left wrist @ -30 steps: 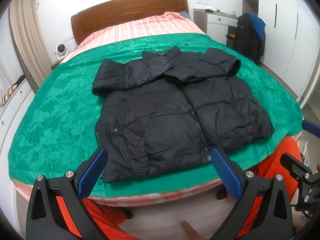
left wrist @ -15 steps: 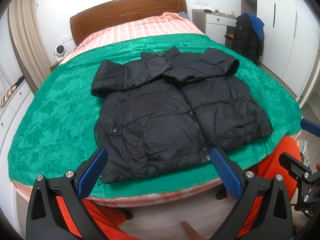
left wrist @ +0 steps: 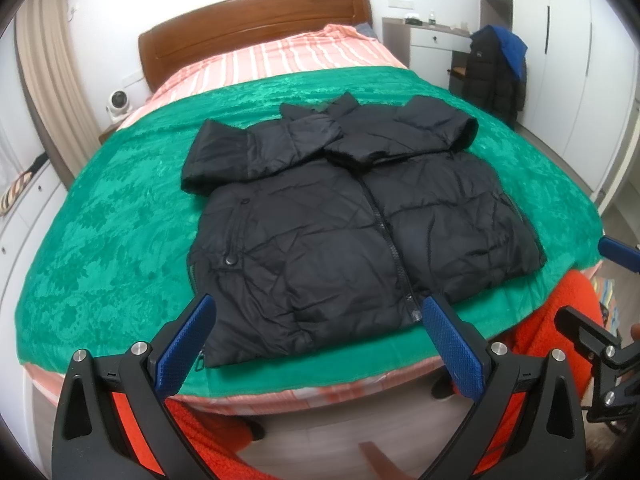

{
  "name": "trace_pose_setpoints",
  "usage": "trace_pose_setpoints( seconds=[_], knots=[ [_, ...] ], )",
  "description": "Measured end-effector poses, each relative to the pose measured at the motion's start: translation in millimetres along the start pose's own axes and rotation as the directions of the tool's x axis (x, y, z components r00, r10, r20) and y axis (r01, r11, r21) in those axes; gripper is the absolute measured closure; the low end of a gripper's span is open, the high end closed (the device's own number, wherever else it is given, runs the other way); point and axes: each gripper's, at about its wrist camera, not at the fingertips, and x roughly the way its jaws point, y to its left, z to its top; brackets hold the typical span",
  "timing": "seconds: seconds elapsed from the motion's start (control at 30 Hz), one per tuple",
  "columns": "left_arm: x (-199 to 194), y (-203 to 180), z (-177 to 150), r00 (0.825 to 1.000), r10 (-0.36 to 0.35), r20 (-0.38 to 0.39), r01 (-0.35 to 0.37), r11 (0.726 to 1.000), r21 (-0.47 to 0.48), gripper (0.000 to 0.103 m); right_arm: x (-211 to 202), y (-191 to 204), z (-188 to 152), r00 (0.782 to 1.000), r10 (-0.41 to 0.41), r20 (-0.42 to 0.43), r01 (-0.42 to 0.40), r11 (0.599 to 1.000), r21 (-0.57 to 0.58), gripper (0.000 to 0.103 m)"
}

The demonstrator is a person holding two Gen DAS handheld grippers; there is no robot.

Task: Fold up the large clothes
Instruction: 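Grasp the black jacket sleeve with the left tool and pull it straight out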

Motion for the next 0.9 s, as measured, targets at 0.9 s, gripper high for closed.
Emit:
trace_pose_setpoints(
  seconds=[0.9],
  knots=[
    [336,13,171,0.961,0.258,-0.103,-0.198,0.897,0.396,0.009,22,-33,-15,0.996,-0.03,-0.09,0.038,0.995,0.096,0.001]
  ],
)
